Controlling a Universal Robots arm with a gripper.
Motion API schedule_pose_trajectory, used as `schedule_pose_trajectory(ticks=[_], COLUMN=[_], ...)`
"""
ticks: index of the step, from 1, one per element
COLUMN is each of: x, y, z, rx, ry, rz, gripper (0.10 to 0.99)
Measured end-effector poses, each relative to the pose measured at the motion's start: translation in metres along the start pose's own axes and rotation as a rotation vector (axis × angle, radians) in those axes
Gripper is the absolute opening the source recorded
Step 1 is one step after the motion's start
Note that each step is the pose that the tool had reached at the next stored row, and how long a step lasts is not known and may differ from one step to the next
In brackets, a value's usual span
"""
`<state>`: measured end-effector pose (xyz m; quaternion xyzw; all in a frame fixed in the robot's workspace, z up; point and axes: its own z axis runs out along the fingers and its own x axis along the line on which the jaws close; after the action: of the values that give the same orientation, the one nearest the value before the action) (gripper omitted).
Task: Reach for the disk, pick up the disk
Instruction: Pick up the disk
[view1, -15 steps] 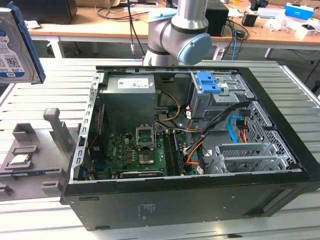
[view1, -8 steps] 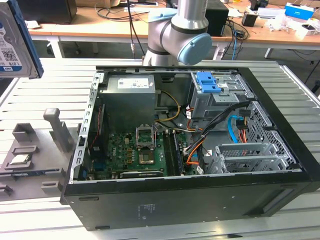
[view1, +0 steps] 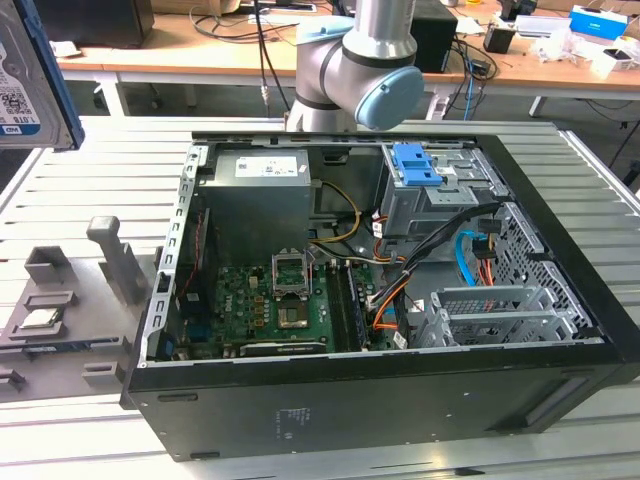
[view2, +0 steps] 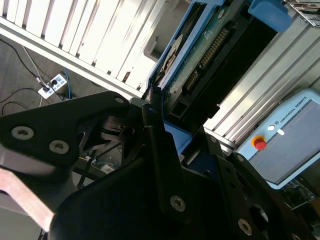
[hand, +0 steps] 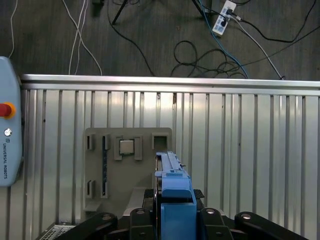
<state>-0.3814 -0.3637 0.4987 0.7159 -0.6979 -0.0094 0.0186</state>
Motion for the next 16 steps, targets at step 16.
schedule_pose_trajectory(ticks=[16], x=[0.0012], y=[-0.0472], z=[-0.0019], rx=[0.0], ry=[0.0], rz=[0.0], gripper=[0.365])
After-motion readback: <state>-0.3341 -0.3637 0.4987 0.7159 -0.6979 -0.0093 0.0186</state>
